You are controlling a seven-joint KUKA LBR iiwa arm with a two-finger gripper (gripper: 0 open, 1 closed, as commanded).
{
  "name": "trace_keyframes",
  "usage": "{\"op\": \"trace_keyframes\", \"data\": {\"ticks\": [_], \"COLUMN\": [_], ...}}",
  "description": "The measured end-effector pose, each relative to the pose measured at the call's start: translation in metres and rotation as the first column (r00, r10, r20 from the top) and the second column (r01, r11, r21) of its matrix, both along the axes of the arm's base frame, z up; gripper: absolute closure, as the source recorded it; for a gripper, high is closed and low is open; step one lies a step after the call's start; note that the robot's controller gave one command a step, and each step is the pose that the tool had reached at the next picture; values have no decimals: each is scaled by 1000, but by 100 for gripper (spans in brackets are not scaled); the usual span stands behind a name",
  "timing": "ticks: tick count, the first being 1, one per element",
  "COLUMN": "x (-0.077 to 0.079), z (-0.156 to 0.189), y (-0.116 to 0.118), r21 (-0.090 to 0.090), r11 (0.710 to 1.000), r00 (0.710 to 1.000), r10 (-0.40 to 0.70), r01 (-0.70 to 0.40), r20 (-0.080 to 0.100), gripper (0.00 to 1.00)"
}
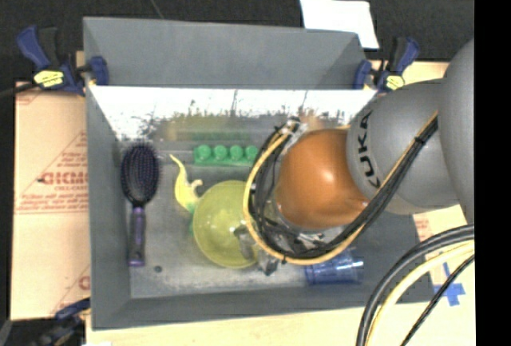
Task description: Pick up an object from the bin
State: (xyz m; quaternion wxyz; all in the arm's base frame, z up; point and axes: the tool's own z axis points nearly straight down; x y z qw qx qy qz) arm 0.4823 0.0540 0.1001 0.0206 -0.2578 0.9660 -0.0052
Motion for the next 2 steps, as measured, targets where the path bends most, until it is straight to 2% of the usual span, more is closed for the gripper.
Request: {"op": "trace_keyframes", "data": {"ticks": [1,2], "x": [14,11], "z": [-30,-23], "y": [1,11], "r21": [8,3], "r11": [999,1000], "r00": [999,1000], "r10": [-53,-29], "r01": [53,29], "r20": [-5,-2], "gripper": [100,100]}}
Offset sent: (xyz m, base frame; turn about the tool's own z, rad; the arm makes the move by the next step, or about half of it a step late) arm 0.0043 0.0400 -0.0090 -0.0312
